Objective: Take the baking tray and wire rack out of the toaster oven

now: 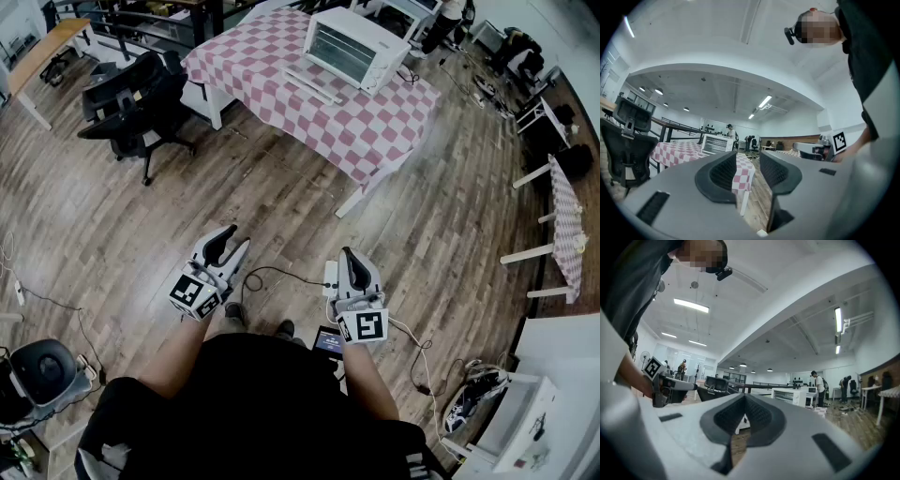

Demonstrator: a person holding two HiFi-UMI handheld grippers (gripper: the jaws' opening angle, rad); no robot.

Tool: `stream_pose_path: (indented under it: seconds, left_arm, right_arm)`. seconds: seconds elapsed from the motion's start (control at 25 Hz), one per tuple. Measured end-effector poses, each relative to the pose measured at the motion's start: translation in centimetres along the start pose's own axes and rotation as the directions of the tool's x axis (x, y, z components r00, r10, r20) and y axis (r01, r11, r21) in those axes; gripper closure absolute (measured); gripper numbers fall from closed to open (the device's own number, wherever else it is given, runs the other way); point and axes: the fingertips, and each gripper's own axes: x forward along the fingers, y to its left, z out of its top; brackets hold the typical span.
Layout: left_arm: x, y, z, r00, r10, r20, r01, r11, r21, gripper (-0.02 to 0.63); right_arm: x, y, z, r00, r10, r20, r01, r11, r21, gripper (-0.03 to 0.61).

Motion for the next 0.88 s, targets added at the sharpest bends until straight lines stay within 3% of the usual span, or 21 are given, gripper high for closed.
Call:
stream_pose_path:
  seconds: [0.32, 0.52, 0.88]
  left_arm:
    - [3.8, -7.5, -1.6, 1.0, 0.031, 0.006, -0.03, 1.0, -0.008, 0.488]
    - [4.7, -9.8, -2.7, 0.999, 0.042, -0.011, -0.042, 0.999, 0.009, 0.488]
    - [5.0, -11.8, -2.9, 0.999, 0.049, -0.01, -0.049, 0.999, -0.003, 0.508]
  right_arm:
    - [-7.5, -7.8, -2.8, 0.998, -0.052, -0.022, 0.054, 0.993, 0.106, 0.575]
    - [-9.1, -8.5, -2.1, 0.996, 0.015, 0.087, -0.028, 0.989, 0.148, 0.575]
    - [-9.8, -9.5, -3.3, 0.996, 0.069, 0.061, -0.08, 0.979, 0.189, 0.575]
